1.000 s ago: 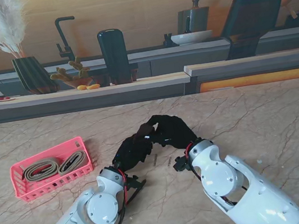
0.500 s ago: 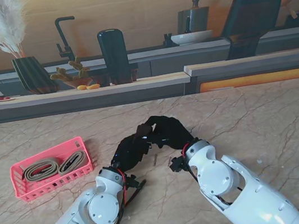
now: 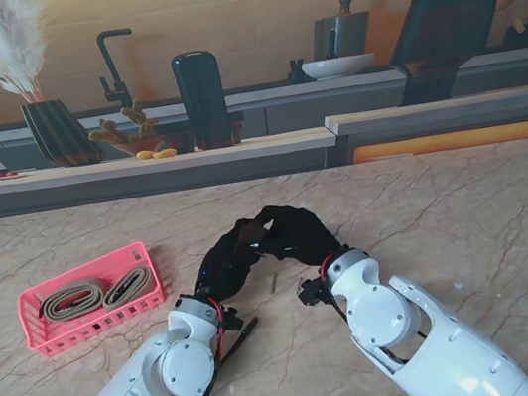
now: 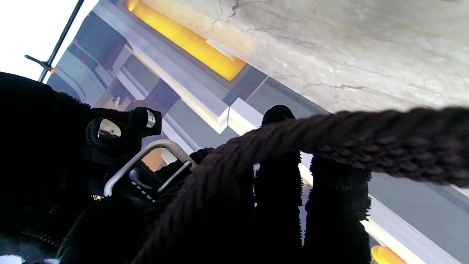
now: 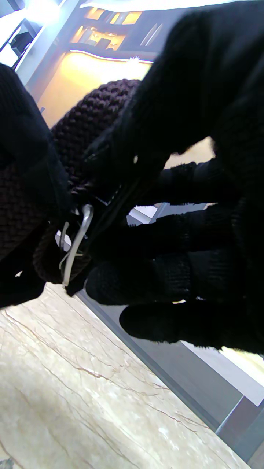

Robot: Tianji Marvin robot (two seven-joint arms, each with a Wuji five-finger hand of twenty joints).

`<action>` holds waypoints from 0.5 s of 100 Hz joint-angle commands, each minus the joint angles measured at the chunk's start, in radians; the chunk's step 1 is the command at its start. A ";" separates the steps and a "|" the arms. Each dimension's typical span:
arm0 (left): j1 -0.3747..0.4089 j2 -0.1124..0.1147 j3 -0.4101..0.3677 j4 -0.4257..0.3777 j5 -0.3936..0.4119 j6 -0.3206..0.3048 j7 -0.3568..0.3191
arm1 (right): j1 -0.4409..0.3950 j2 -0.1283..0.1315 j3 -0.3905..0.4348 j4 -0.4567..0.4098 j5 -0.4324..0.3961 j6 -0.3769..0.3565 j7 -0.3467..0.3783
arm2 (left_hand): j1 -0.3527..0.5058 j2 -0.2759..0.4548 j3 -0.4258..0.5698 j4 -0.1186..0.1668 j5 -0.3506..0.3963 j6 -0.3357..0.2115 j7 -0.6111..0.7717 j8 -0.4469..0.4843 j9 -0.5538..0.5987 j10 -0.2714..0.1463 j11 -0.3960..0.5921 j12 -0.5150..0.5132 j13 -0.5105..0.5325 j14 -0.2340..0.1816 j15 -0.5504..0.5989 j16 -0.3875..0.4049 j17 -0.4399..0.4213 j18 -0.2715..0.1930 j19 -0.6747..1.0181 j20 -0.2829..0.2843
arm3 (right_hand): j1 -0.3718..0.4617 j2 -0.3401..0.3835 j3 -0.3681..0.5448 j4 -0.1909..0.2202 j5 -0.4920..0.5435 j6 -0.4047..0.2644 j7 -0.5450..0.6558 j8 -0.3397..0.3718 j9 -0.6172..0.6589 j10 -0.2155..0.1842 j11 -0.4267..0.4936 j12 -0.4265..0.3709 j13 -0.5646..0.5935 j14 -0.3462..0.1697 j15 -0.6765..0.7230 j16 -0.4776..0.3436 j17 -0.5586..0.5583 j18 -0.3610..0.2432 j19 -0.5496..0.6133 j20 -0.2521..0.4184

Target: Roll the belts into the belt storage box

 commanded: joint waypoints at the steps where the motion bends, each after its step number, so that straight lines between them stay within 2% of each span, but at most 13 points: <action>1: 0.008 -0.001 -0.001 -0.022 -0.028 0.010 -0.041 | -0.003 -0.012 -0.012 -0.007 0.012 -0.002 0.003 | 0.046 0.336 0.177 0.012 -0.028 -0.020 -0.165 -0.090 -0.113 0.049 -0.145 -0.093 -0.103 0.047 -0.089 0.018 -0.005 -0.049 0.049 -0.050 | 0.022 0.044 0.054 0.009 0.133 -0.135 0.169 0.048 0.004 -0.014 0.028 0.004 -0.005 -0.022 0.029 0.010 -0.003 -0.001 0.029 0.004; 9: 0.005 0.000 0.003 -0.018 -0.034 0.005 -0.053 | -0.001 -0.015 -0.015 -0.006 0.023 0.000 0.001 | 0.030 0.336 0.177 -0.008 -0.017 0.000 -0.296 -0.209 -0.150 0.074 -0.221 -0.162 -0.193 0.087 -0.169 0.001 -0.090 -0.009 0.027 -0.023 | 0.023 0.045 0.053 0.008 0.134 -0.134 0.169 0.047 0.004 -0.014 0.030 0.002 -0.004 -0.022 0.029 0.010 -0.002 -0.001 0.029 0.004; 14: 0.002 0.001 0.006 -0.014 -0.033 -0.001 -0.057 | 0.001 -0.017 -0.018 -0.005 0.034 0.001 0.000 | 0.032 0.336 0.177 -0.031 -0.012 0.009 -0.320 -0.335 -0.130 0.071 -0.273 -0.225 -0.227 0.087 -0.199 -0.017 -0.159 0.013 0.002 0.035 | 0.021 0.045 0.052 0.007 0.135 -0.140 0.169 0.047 0.006 -0.016 0.031 0.001 -0.002 -0.023 0.030 0.009 -0.002 -0.001 0.029 0.004; 17: -0.002 0.000 0.008 -0.007 -0.031 -0.014 -0.052 | 0.002 -0.019 -0.020 -0.004 0.043 0.002 0.000 | 0.041 0.336 0.172 -0.041 -0.006 0.006 -0.337 -0.377 -0.119 0.071 -0.314 -0.267 -0.257 0.081 -0.229 -0.031 -0.217 0.012 -0.012 0.059 | 0.020 0.045 0.051 0.007 0.136 -0.142 0.169 0.046 0.007 -0.017 0.031 0.000 0.000 -0.024 0.030 0.009 -0.001 -0.001 0.030 0.004; 22: -0.008 -0.001 0.011 0.005 -0.025 -0.037 -0.042 | 0.004 -0.021 -0.024 -0.001 0.058 0.004 0.000 | 0.047 0.336 0.159 -0.040 0.008 0.003 -0.340 -0.424 -0.080 0.070 -0.355 -0.335 -0.283 0.082 -0.278 -0.062 -0.281 0.006 -0.056 0.088 | 0.018 0.045 0.049 0.005 0.138 -0.152 0.168 0.045 0.011 -0.021 0.029 -0.004 0.001 -0.025 0.029 0.007 -0.001 -0.002 0.030 0.004; 23: -0.008 -0.001 0.011 0.007 -0.024 -0.041 -0.041 | 0.005 -0.022 -0.025 -0.001 0.061 0.005 0.000 | 0.049 0.336 0.157 -0.040 0.010 0.002 -0.341 -0.430 -0.071 0.069 -0.361 -0.347 -0.283 0.071 -0.288 -0.071 -0.290 0.004 -0.066 0.090 | 0.017 0.045 0.048 0.005 0.138 -0.156 0.168 0.045 0.012 -0.022 0.029 -0.005 0.002 -0.026 0.029 0.007 -0.001 -0.002 0.030 0.004; 33: -0.012 -0.005 0.010 0.022 -0.033 -0.096 -0.032 | 0.014 -0.026 -0.034 0.013 0.073 0.002 -0.003 | 0.058 0.336 0.141 -0.040 0.054 -0.034 -0.345 -0.472 -0.010 0.033 -0.403 -0.440 -0.315 0.033 -0.403 -0.161 -0.392 -0.017 -0.199 0.072 | 0.012 0.053 0.037 0.001 0.136 -0.204 0.173 0.054 0.023 -0.030 0.022 -0.015 0.007 -0.029 0.025 0.003 -0.001 -0.003 0.029 0.004; 41: -0.013 -0.005 0.007 0.029 -0.042 -0.136 -0.032 | 0.021 -0.028 -0.040 0.024 0.070 -0.002 -0.007 | 0.058 0.336 0.125 -0.040 0.139 -0.074 -0.299 -0.462 0.111 0.001 -0.384 -0.465 -0.232 -0.003 -0.398 -0.182 -0.371 -0.052 -0.215 0.069 | 0.011 0.063 0.026 0.001 0.127 -0.231 0.175 0.064 0.024 -0.029 0.021 -0.017 0.008 -0.029 0.024 0.001 0.002 -0.006 0.030 0.004; 44: -0.012 -0.006 0.005 0.029 -0.051 -0.146 -0.036 | 0.023 -0.029 -0.042 0.027 0.067 -0.005 -0.009 | 0.074 0.336 0.115 -0.041 0.184 -0.089 -0.262 -0.446 0.174 -0.013 -0.356 -0.459 -0.181 -0.013 -0.372 -0.175 -0.343 -0.062 -0.198 0.072 | 0.015 0.066 0.024 0.003 0.120 -0.220 0.174 0.066 0.019 -0.028 0.019 -0.018 0.005 -0.030 0.022 0.000 0.004 -0.009 0.030 0.003; 46: -0.010 -0.007 0.004 0.028 -0.058 -0.150 -0.038 | 0.024 -0.028 -0.042 0.029 0.065 -0.008 -0.008 | 0.095 0.336 0.097 -0.042 0.241 -0.104 -0.213 -0.425 0.250 -0.026 -0.315 -0.444 -0.116 -0.021 -0.325 -0.160 -0.293 -0.069 -0.152 0.083 | 0.019 0.066 0.022 0.004 0.115 -0.209 0.172 0.066 0.015 -0.027 0.017 -0.018 0.002 -0.031 0.018 -0.002 0.006 -0.012 0.031 0.003; 48: -0.009 -0.008 0.002 0.027 -0.067 -0.153 -0.040 | 0.024 -0.027 -0.042 0.030 0.063 -0.012 -0.007 | 0.084 0.336 0.080 -0.060 0.280 -0.126 -0.167 -0.400 0.318 -0.035 -0.291 -0.401 -0.061 -0.026 -0.281 -0.147 -0.248 -0.076 -0.106 0.090 | 0.025 0.062 0.024 0.007 0.103 -0.190 0.166 0.063 0.006 -0.027 0.012 -0.020 -0.005 -0.035 0.011 -0.005 0.010 -0.018 0.031 0.003; 50: -0.007 -0.008 0.000 0.025 -0.079 -0.155 -0.047 | 0.025 -0.026 -0.042 0.032 0.061 -0.018 -0.005 | 0.071 0.336 0.060 -0.076 0.311 -0.155 -0.112 -0.400 0.395 -0.047 -0.309 -0.339 -0.012 -0.032 -0.237 -0.140 -0.203 -0.082 -0.053 0.082 | 0.026 0.050 0.031 0.012 0.084 -0.177 0.157 0.058 -0.006 -0.027 0.006 -0.021 -0.012 -0.038 0.001 -0.009 0.013 -0.025 0.030 0.002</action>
